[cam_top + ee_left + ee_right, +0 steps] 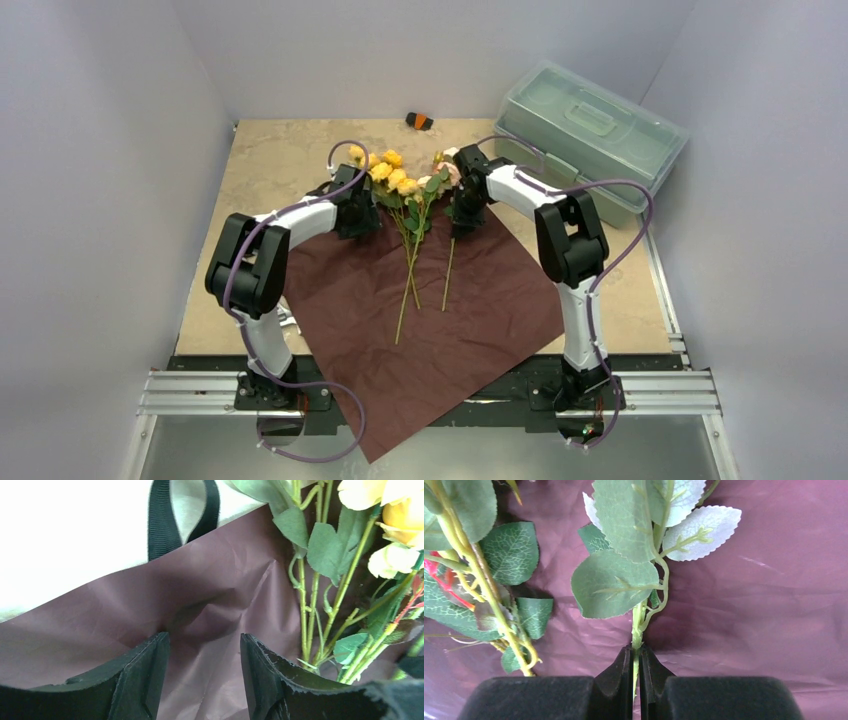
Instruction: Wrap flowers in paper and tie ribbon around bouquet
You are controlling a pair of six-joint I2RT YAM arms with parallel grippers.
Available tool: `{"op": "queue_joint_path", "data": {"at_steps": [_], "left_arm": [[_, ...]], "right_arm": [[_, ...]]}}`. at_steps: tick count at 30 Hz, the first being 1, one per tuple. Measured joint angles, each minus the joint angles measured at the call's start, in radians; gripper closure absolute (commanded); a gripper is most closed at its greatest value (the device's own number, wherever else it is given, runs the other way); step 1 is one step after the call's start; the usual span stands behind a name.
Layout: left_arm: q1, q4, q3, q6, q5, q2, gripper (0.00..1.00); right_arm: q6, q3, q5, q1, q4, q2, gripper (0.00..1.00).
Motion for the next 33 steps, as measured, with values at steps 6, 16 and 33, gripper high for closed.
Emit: {"op": "queue_joint_path", "data": {"at_steps": [6,16,33], "left_arm": [[-0.011,0.019,0.000,-0.031,0.052,-0.001,0.40],[-0.116,-0.084,-0.062,0.055,0.053,-0.097,0.35],[-0.144,-0.097,-0.077,0.116,0.053,-0.173,0.38]], "right_arm": [[0.071,-0.013,-0.060,-0.002,0.015,-0.005,1.00],[0.116,-0.013,-0.068,-0.045,0.011,-0.012,1.00],[0.100,-0.121,-0.079,-0.031,0.001,-0.140,1.00]]}}
